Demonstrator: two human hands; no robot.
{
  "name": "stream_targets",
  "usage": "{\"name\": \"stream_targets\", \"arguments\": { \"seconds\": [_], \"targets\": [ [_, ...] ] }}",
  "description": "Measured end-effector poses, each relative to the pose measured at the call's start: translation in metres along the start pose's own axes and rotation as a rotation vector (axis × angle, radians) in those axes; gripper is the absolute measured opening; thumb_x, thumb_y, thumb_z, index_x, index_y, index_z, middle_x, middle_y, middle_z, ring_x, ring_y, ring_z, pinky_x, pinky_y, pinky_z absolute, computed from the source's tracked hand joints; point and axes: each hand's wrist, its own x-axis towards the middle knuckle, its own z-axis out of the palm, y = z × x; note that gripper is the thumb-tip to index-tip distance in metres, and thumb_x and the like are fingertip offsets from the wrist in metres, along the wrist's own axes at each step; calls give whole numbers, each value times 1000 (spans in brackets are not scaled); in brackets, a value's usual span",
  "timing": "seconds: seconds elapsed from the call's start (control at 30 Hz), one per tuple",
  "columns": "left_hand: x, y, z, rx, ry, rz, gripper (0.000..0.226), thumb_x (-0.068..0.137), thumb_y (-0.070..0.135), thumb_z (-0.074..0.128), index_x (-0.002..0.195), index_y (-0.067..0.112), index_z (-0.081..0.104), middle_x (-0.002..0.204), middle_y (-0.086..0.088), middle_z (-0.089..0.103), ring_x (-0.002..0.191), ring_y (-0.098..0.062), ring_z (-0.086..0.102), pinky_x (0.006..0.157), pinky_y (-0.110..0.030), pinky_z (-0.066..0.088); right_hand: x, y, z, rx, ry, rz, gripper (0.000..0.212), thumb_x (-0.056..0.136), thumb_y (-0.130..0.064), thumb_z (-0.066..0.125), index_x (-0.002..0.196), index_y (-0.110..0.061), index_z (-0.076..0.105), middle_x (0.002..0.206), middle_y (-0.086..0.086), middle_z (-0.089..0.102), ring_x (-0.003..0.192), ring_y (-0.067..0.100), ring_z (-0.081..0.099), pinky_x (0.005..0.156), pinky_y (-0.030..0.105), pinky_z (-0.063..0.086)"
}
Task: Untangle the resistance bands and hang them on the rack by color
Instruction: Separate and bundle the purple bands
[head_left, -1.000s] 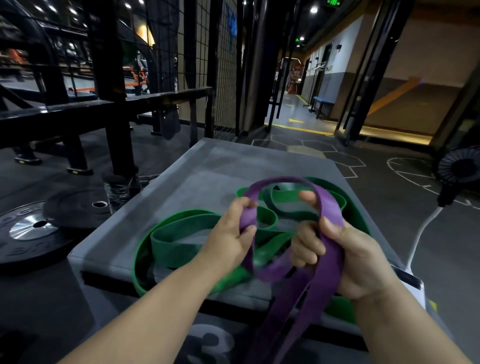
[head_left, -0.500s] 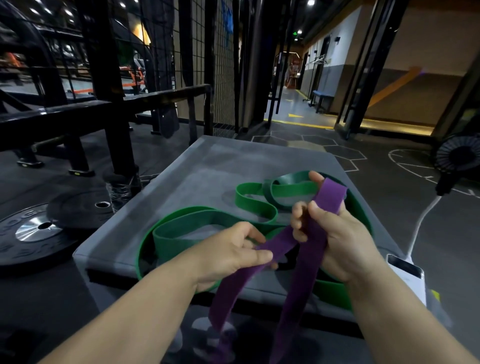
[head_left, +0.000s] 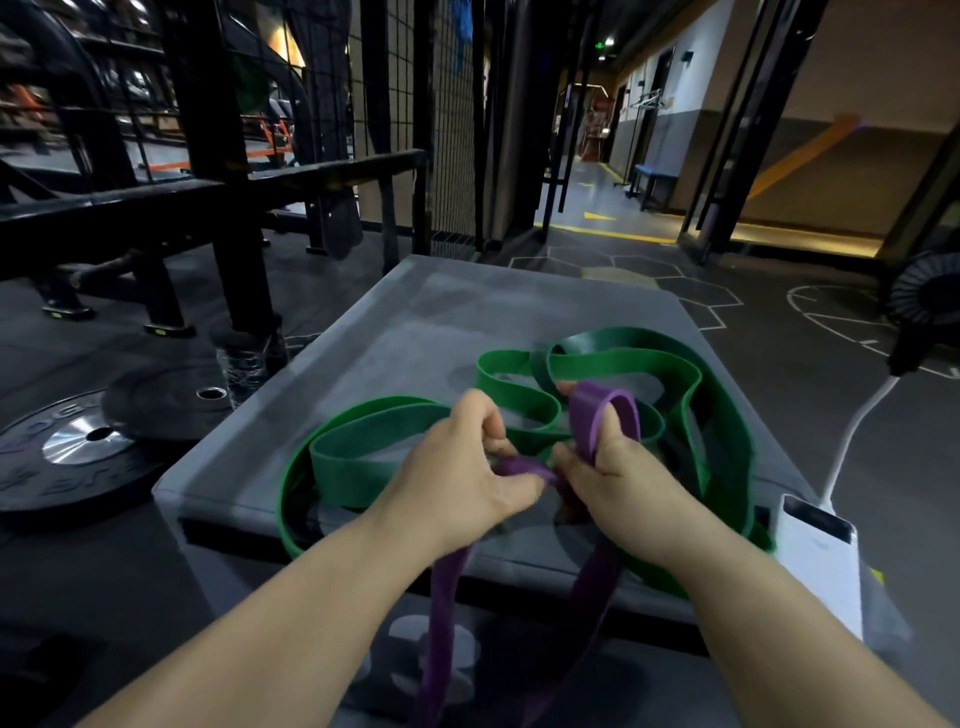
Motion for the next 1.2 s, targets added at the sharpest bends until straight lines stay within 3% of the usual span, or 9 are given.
{"name": "stream_targets", "arguments": {
  "seconds": [0.17, 0.27, 0.37, 0.5, 0.7, 0.87, 0.97, 1.07, 1.2],
  "targets": [
    [1, -3, 1, 188, -309, -169, 43, 83, 60, 54, 101, 27, 34, 95, 1, 56, 88, -21, 58, 74, -39, 48, 1, -1, -7, 73, 161, 31, 35, 97, -22, 53, 131, -24, 42, 75, 0, 59, 60, 11, 53, 60, 28, 45],
    [-1, -10, 9, 293, -479, -162, 51, 88, 23, 57, 123, 30, 21, 97, -1, 50, 77, -18, 58, 65, -33, 47, 2, 1, -18, 112, 233, 71, 35, 97, -21, 53, 130, -29, 44, 78, 1, 57, 62, 13, 51, 59, 29, 44],
    [0, -17, 8, 342, -446, -115, 70, 85, 0, 52, 132, 35, 14, 110, 3, 38, 73, -9, 51, 56, -23, 40, 0, 0, -29, 140, 295, 79, 33, 98, -21, 52, 127, -36, 44, 80, 2, 59, 64, 17, 54, 60, 32, 48],
    [10, -29, -9, 114, -274, -45, 29, 88, 12, 61, 98, 26, 38, 97, 0, 62, 83, -17, 61, 78, -39, 53, 1, 12, -44, 184, 348, 153, 35, 96, -24, 56, 125, -40, 45, 89, 1, 62, 83, 28, 65, 84, 52, 55],
    [6, -16, -44, -270, -365, 35, 12, 90, 14, 64, 84, 24, 66, 71, 2, 70, 60, -14, 63, 56, -23, 50, -2, 28, -40, 1, -21, 198, 36, 96, -24, 57, 130, -33, 53, 103, 1, 71, 98, 20, 66, 98, 41, 48],
    [2, 0, -45, -140, -423, 157, 30, 94, 38, 56, 71, 20, 65, 57, 12, 48, 50, 1, 44, 56, -12, 36, -8, 20, -16, 744, -227, 258, 22, 95, -9, 50, 110, -8, 66, 89, 13, 74, 81, 19, 70, 80, 28, 56],
    [-1, 8, -39, -154, -443, 257, 27, 93, 29, 61, 68, 39, 64, 63, 18, 55, 62, 2, 50, 66, -14, 39, -12, 10, 1, 952, -371, 211, 31, 81, -31, 67, 95, -6, 77, 95, 18, 73, 84, 23, 70, 81, 30, 57],
    [-1, 8, -32, -213, -320, 304, 10, 84, 27, 70, 87, 32, 61, 71, 12, 61, 70, -5, 57, 73, -26, 48, -13, 10, 15, 953, -531, 230, 81, 68, -74, 59, 102, -3, 74, 106, 29, 68, 100, 39, 65, 101, 51, 48],
    [1, 7, -28, -294, -96, 342, 27, 75, 45, 71, 81, 27, 52, 73, 5, 58, 69, -11, 56, 69, -25, 47, -14, 6, 22, 1049, -812, 144, 100, 59, -91, 52, 101, -2, 71, 83, 19, 71, 86, 33, 70, 88, 45, 54]
  ]
}}
